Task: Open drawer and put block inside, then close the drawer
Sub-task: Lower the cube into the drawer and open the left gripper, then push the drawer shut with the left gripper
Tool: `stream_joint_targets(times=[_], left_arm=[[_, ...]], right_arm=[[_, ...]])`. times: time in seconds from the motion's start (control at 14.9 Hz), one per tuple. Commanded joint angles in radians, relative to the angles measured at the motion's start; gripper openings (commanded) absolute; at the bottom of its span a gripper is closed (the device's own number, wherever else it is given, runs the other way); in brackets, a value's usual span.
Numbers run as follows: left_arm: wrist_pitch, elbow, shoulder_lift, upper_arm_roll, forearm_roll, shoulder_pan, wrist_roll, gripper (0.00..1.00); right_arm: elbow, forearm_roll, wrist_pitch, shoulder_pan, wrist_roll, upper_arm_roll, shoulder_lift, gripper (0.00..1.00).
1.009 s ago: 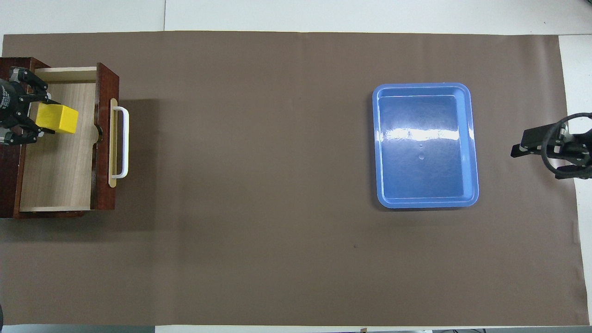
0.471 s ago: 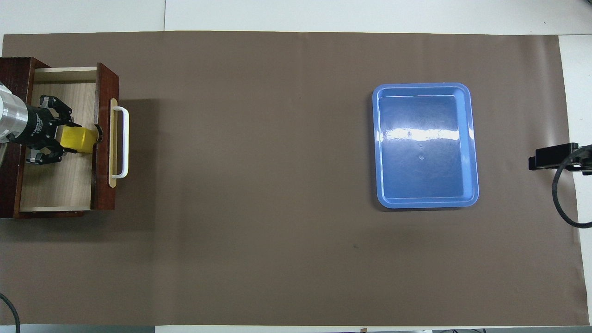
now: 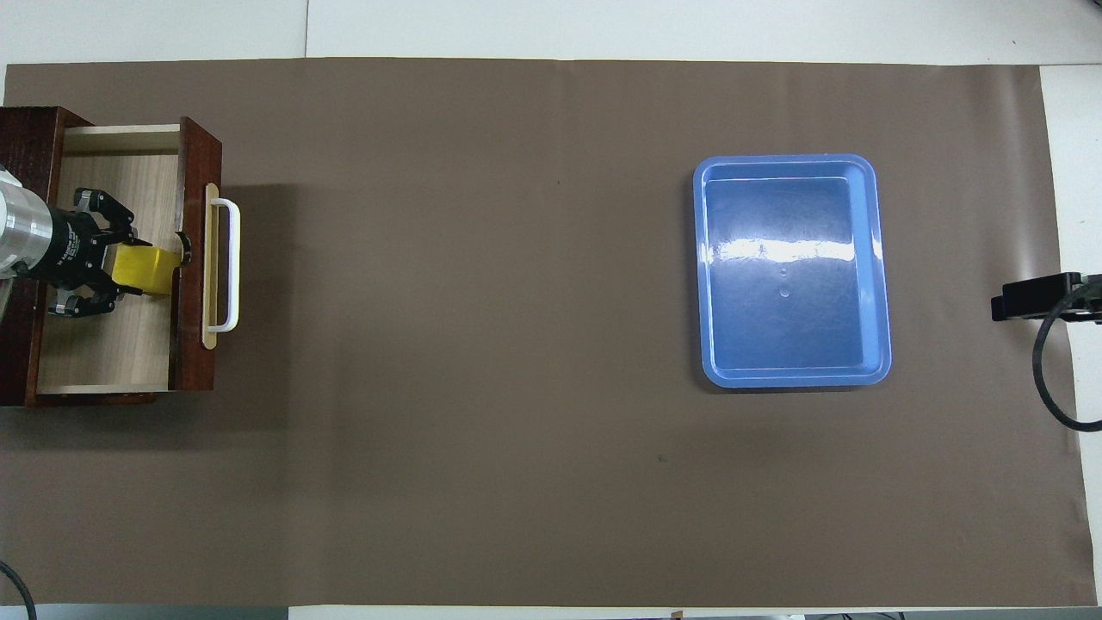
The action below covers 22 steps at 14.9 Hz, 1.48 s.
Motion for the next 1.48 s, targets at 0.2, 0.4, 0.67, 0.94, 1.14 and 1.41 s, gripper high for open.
stream_joint_targets(times=[0.2, 0.4, 0.67, 0.94, 1.14, 1.41], left_arm=[[-0.138, 0.171, 0.007, -0.005, 0.017, -0.071, -0.185, 1.00], [-0.143, 0.165, 0.007, -0.006, 0.056, -0.158, -0.332, 1.00], [-0.131, 0.099, 0.002, -0.006, 0.096, -0.208, -0.377, 1.00], [-0.102, 0.036, -0.010, -0.005, 0.115, -0.208, -0.377, 1.00], [-0.060, -0.002, -0.019, -0.005, 0.139, -0.202, -0.377, 1.00], [-0.014, 0.001, -0.013, -0.003, 0.142, -0.165, -0.363, 1.00]], right_arm=[[0.018, -0.015, -0.071, -0.001, -0.043, 0.023, 0.014, 1.00], [0.009, -0.013, -0.091, -0.001, -0.064, 0.038, 0.009, 1.00], [0.004, -0.013, -0.096, -0.002, -0.063, 0.038, 0.005, 1.00], [0.006, -0.013, -0.097, -0.004, -0.060, 0.037, 0.005, 1.00], [0.007, -0.013, -0.097, -0.018, -0.058, 0.036, 0.005, 1.00], [0.007, -0.013, -0.097, -0.014, -0.058, 0.036, 0.005, 1.00]])
